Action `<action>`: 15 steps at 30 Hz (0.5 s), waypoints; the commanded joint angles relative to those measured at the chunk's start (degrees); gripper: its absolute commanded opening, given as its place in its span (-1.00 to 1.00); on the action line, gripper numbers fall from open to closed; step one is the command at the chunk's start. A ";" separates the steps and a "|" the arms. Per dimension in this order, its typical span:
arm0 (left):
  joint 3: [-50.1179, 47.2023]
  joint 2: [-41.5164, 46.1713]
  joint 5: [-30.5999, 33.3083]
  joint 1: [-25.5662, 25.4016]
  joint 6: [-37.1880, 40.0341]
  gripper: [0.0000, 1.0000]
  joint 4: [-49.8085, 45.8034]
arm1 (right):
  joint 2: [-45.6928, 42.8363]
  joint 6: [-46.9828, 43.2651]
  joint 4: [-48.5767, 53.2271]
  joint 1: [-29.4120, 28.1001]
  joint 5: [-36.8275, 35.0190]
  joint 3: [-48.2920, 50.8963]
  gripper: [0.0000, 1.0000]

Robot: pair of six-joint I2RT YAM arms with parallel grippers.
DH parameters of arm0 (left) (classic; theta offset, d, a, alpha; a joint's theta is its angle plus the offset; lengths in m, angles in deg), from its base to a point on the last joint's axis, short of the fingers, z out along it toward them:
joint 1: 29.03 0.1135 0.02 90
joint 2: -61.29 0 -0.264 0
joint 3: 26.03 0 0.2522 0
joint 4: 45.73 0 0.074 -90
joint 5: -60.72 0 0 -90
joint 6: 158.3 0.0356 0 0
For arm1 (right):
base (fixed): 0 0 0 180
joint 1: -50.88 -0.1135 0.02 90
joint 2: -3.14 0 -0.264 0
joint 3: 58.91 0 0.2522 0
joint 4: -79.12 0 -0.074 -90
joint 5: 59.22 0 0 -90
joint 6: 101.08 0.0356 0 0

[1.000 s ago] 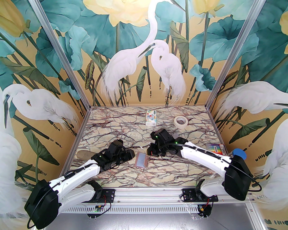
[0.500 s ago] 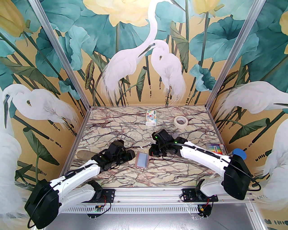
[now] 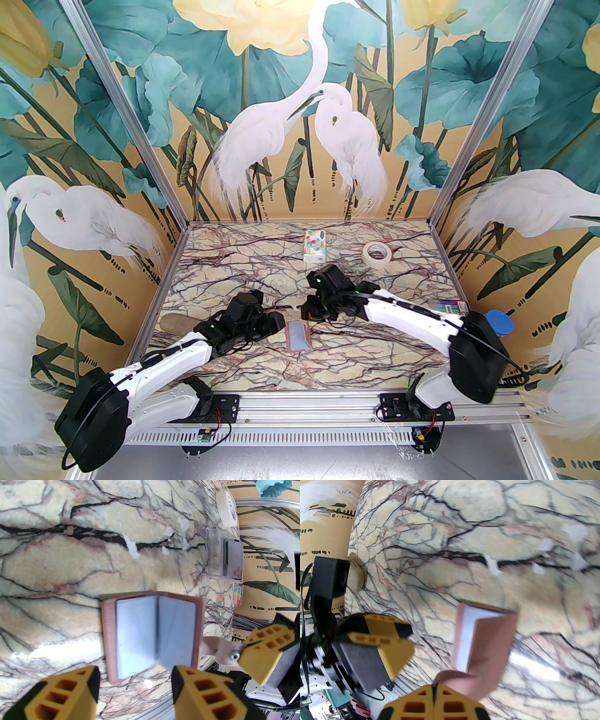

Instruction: Put the credit cards into the card holder

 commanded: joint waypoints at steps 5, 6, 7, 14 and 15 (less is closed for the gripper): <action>-1.14 0.38 0.65 0.40 0.35 0.08 -0.63 | 4.61 -0.09 -1.94 0.08 -1.88 1.38 -1.00; -1.16 0.22 0.76 0.34 0.34 0.08 -0.47 | 5.10 0.49 -3.51 0.04 -0.41 2.27 -1.00; -1.17 0.08 0.76 0.40 0.34 0.07 -0.37 | 5.55 1.49 -6.03 -0.01 2.09 3.33 -1.00; 1.27 -0.03 0.58 0.29 1.20 0.02 -3.12 | 4.54 0.35 -6.45 -1.35 0.88 2.82 -1.00; 0.42 1.42 1.39 0.29 1.18 0.04 -3.17 | 5.49 -0.22 -4.21 -1.48 0.94 0.90 -1.00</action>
